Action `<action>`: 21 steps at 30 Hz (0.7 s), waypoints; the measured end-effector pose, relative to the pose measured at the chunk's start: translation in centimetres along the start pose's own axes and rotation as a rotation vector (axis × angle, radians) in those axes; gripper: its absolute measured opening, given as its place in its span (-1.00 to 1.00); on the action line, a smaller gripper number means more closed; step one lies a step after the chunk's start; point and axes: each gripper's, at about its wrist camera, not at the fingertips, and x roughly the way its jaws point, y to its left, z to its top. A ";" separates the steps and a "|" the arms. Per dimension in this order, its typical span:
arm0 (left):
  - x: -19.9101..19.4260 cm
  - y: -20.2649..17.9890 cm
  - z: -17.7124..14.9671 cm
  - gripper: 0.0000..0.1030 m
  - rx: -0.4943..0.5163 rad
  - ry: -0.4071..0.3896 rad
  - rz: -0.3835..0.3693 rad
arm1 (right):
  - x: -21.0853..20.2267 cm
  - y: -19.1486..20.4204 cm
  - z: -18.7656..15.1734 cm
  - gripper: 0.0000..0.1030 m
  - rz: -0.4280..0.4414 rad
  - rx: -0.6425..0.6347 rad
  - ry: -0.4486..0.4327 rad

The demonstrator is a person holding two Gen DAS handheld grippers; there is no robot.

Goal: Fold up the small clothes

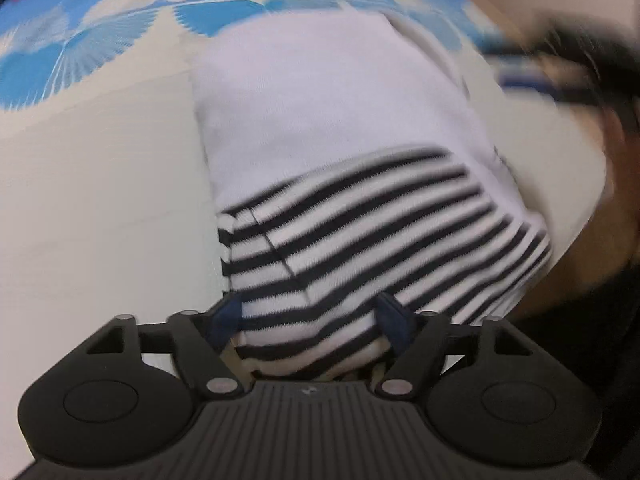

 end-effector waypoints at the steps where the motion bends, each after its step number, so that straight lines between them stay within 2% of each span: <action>1: -0.1 -0.2 0.1 0.57 0.004 -0.006 -0.005 | 1.3 -0.5 0.5 0.12 -0.005 0.042 0.021; 5: 0.2 0.3 0.2 0.59 -0.028 0.000 -0.011 | 6.1 -1.7 1.9 0.12 0.025 0.202 0.097; 6: 0.3 0.3 0.3 0.60 -0.023 0.000 -0.009 | 7.0 -1.8 2.0 -0.01 0.057 0.234 0.108; 7: 0.4 0.3 0.2 0.60 -0.012 -0.001 -0.004 | 7.8 -1.9 2.2 -0.37 0.097 0.266 0.120; 8: 0.4 0.3 0.1 0.61 -0.002 -0.002 0.003 | 8.2 -2.2 2.4 -0.89 0.134 0.303 0.118; 10: 0.3 0.1 -0.5 0.61 0.009 -0.005 0.007 | 8.0 -2.5 3.0 -0.92 0.166 0.371 0.069; 11: 0.3 -0.1 -0.9 0.61 0.011 -0.006 0.004 | 7.7 -2.5 3.5 -0.93 0.163 0.363 0.039; 13: 0.2 -0.3 -1.3 0.61 0.021 -0.009 -0.001 | 7.9 -2.7 4.1 -0.94 0.065 0.322 0.020; 15: 0.4 -0.7 -1.5 0.61 0.053 -0.008 0.005 | 9.6 -3.0 3.8 -0.95 -0.118 0.272 0.088; 16: 0.5 -1.0 -1.7 0.63 0.073 -0.002 0.014 | 10.6 -2.8 3.4 -0.95 -0.182 0.224 0.126; 18: 0.7 -1.1 -2.0 0.64 0.085 0.013 0.016 | 11.8 -2.2 3.0 -0.94 -0.185 0.176 0.175; 20: 0.4 -0.9 -2.2 0.64 0.076 0.014 0.009 | 11.4 -1.6 3.2 -0.90 -0.192 0.138 0.157; 21: 0.3 -0.6 -2.2 0.64 0.062 0.016 0.001 | 10.9 -1.4 3.4 -0.79 -0.207 0.134 0.137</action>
